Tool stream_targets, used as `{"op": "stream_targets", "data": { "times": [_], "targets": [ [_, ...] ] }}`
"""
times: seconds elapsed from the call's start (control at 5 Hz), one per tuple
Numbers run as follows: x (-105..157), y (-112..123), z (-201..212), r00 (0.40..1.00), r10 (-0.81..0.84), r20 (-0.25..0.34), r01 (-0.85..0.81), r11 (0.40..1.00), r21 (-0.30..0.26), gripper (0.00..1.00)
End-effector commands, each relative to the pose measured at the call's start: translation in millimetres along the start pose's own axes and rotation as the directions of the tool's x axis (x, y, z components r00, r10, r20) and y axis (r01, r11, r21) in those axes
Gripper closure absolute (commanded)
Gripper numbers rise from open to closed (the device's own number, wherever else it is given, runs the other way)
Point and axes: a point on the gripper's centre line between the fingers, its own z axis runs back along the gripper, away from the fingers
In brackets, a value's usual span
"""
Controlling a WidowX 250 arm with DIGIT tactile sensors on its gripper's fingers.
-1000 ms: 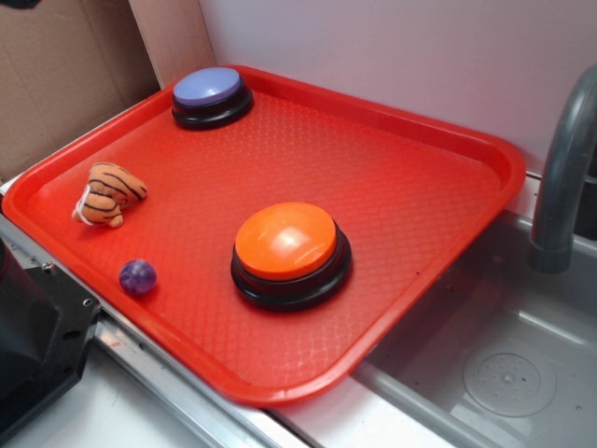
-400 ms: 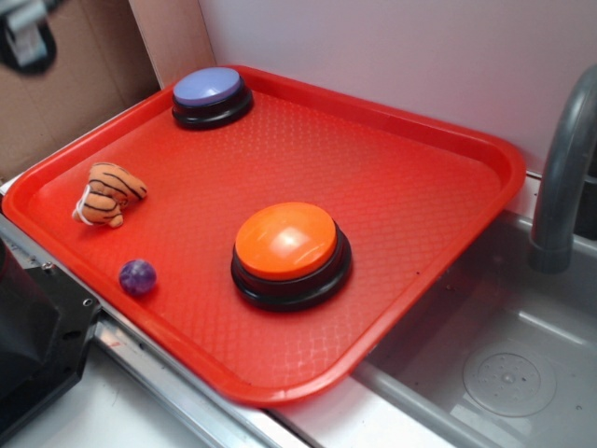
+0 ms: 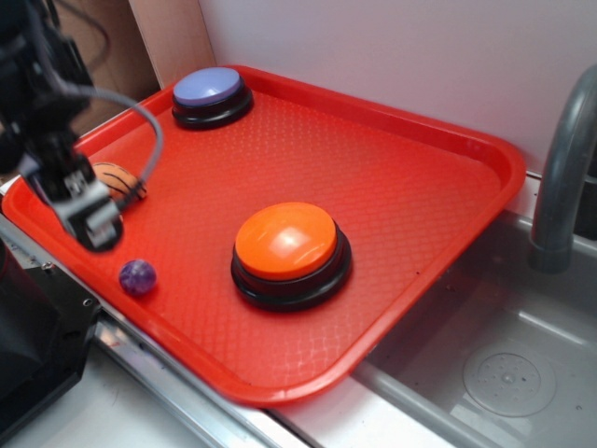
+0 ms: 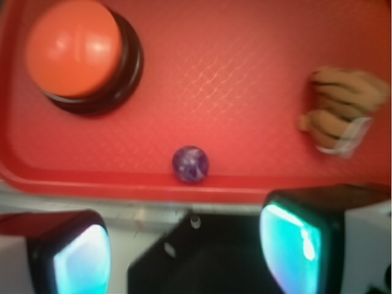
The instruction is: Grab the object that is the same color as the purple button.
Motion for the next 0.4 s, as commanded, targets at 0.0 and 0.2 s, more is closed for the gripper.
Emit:
{"op": "stream_targets", "data": {
  "times": [0.0,0.2],
  "targets": [
    [14.3,-6.9,-65.5,0.999,-0.048,-0.018,0.047,0.998,-0.033,0.00],
    [16.6,-6.6,-76.0,0.998,-0.051,-0.025,0.050,0.998,-0.028,0.00]
  ]
}}
